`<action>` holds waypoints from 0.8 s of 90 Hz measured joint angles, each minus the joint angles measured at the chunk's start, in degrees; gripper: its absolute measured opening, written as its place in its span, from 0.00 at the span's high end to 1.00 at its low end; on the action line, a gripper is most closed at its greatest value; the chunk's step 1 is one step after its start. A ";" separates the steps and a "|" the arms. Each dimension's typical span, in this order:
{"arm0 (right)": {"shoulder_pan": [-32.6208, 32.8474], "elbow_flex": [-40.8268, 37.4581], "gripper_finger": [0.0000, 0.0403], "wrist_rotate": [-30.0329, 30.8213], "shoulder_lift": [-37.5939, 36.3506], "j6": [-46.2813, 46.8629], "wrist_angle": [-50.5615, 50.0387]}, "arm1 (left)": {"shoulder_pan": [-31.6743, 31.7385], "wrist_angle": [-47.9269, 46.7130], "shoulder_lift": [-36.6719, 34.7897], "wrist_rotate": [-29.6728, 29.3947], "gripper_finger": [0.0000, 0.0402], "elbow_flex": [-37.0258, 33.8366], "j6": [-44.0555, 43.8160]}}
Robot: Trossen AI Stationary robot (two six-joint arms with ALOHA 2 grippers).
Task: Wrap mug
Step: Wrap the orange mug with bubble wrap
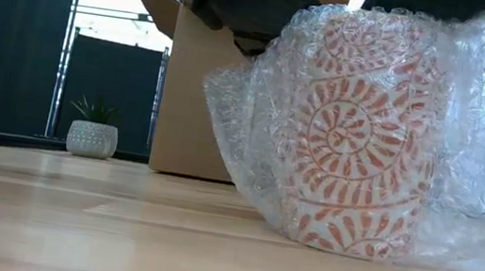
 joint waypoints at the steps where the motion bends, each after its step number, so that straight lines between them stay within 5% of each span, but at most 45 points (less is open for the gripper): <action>1: -0.06 0.03 0.59 -0.09 0.15 -0.01 0.02 | 0.00 0.03 0.00 0.00 1.00 -0.01 0.01; 44: -0.94 -0.08 0.59 -2.88 0.32 -1.85 -0.50 | 0.03 -5.14 -9.36 -0.48 1.00 -0.31 0.07; 72: -1.07 -0.15 0.59 -3.11 0.41 -3.01 -0.39 | -2.74 -28.18 -16.89 -7.29 1.00 -2.00 -8.21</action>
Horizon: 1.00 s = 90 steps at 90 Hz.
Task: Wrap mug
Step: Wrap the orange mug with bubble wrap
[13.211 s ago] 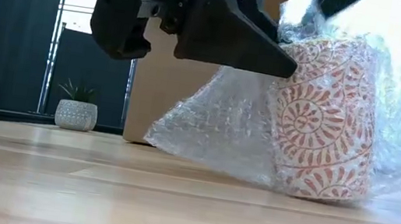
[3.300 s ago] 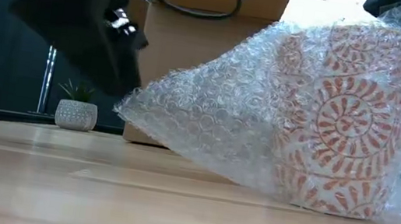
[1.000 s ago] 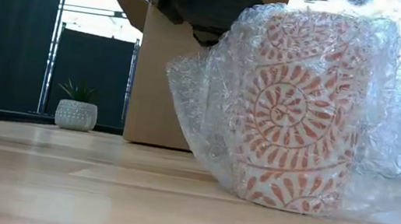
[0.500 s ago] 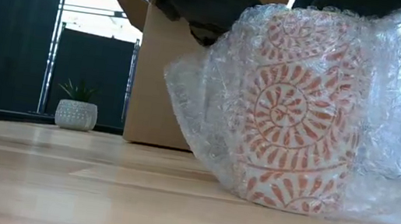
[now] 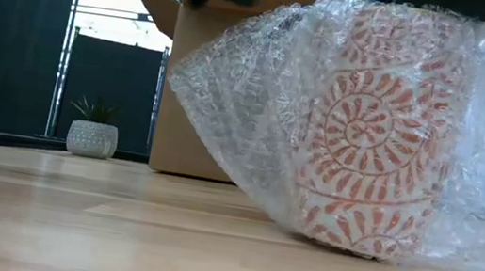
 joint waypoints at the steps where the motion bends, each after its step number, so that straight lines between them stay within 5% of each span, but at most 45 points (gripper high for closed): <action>1: -0.04 0.00 0.59 0.00 0.00 -0.03 0.01 | -0.11 -0.59 -0.07 -0.01 1.00 -0.42 -0.37; 25: -0.33 -0.04 0.59 0.00 0.04 -0.99 0.11 | -1.35 6.18 0.14 1.23 0.98 -13.94 -14.20; 44: -0.64 -0.07 0.59 -0.11 0.04 -1.48 0.13 | -1.28 23.48 0.22 1.39 0.80 -21.29 -18.90; 71: -1.01 -0.09 0.59 -0.10 0.04 -1.54 0.11 | 1.08 36.93 3.05 2.43 0.53 -20.43 -12.08; 82: -1.07 -0.10 0.59 -0.09 0.04 -1.55 0.13 | 1.55 39.04 7.07 3.67 0.54 -16.60 -8.30; 90: -1.05 -0.11 0.59 -0.02 0.04 -1.72 0.13 | 1.61 38.07 8.99 3.77 0.63 -13.44 -5.30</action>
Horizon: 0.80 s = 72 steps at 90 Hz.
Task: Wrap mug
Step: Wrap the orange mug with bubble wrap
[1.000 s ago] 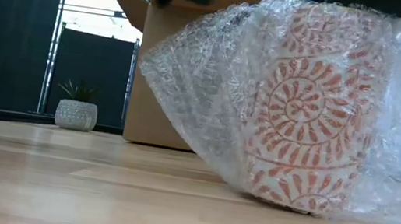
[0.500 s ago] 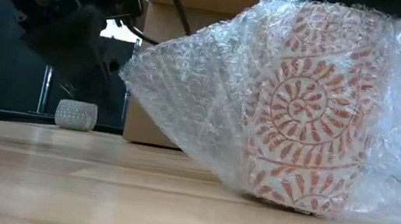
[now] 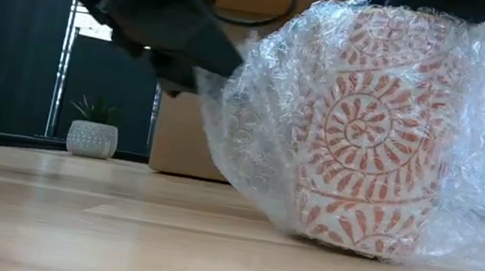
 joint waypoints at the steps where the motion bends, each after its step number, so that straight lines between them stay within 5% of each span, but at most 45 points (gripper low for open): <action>1: -0.01 0.00 0.59 -0.01 0.00 0.00 0.00 | 0.00 -0.13 0.15 0.00 0.65 0.40 0.52; 17: -0.02 -0.04 0.59 0.01 0.00 -0.02 -0.18 | -0.02 -0.46 0.61 -1.22 0.97 4.85 8.92; 72: -1.54 -0.02 0.59 -1.16 -0.02 0.43 0.41 | 0.42 3.46 3.29 1.36 0.97 8.20 14.03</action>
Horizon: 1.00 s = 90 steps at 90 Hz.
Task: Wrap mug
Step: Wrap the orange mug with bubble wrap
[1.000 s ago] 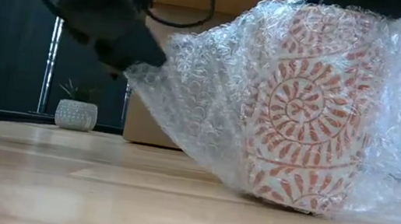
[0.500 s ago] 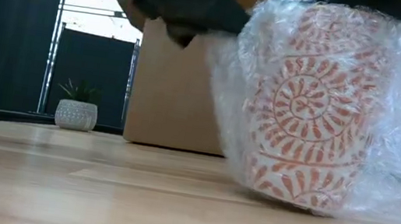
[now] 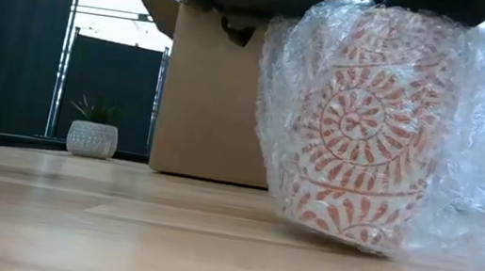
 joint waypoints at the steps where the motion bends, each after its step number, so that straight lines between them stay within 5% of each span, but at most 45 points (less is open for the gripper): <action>1: -0.09 0.00 0.59 -0.15 0.00 -0.01 0.01 | 0.00 0.28 0.17 0.14 0.97 0.00 0.00; 40: -0.37 -0.10 0.59 -0.57 -0.74 -1.17 1.27 | 1.07 2.52 3.71 1.00 0.97 0.22 0.84; 90: -0.08 -0.15 0.59 -1.57 -11.82 0.09 -3.88 | 1.16 2.05 4.58 0.68 0.97 0.16 -0.09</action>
